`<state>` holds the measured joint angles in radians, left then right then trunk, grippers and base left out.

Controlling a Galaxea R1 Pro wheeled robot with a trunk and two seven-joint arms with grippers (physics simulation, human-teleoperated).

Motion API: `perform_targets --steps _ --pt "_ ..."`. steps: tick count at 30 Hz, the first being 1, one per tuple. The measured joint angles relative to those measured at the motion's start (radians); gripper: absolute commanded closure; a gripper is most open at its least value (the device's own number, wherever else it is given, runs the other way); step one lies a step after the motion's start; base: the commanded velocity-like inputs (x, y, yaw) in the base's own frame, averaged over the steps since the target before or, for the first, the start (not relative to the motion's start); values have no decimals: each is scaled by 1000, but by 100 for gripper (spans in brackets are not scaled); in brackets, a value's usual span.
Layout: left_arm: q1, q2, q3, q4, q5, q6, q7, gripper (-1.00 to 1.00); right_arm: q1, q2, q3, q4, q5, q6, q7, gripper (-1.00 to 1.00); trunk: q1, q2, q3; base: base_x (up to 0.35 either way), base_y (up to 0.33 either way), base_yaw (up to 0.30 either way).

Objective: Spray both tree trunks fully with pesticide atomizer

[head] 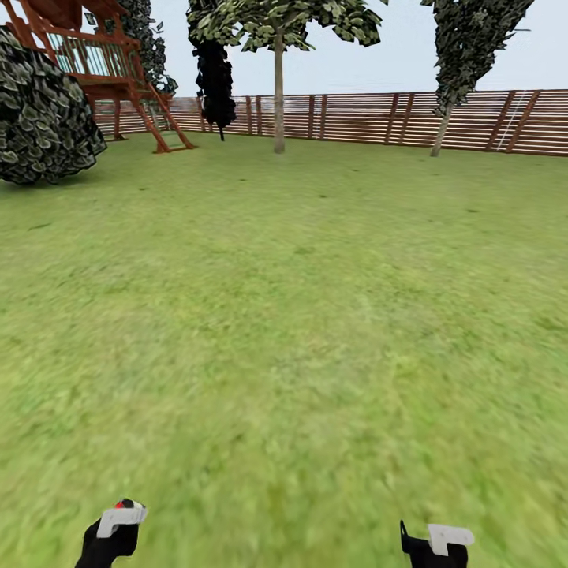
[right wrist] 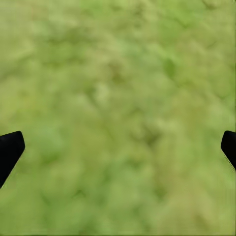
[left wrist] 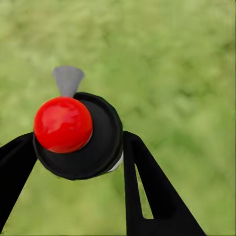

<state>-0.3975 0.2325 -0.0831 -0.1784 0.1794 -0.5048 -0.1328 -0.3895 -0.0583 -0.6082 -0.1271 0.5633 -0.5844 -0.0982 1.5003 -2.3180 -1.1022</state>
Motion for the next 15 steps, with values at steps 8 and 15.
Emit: perform_targets --steps 8,15 --pt "75 -7 99 13 16 -19 45 100 0 0 1 1 1 0 0 -100 0 0 0 341 0 0" --pt "97 -10 125 12 77 -33 47 100 1 0 1 1 1 0 0 -100 0 0 0 341 0 0"
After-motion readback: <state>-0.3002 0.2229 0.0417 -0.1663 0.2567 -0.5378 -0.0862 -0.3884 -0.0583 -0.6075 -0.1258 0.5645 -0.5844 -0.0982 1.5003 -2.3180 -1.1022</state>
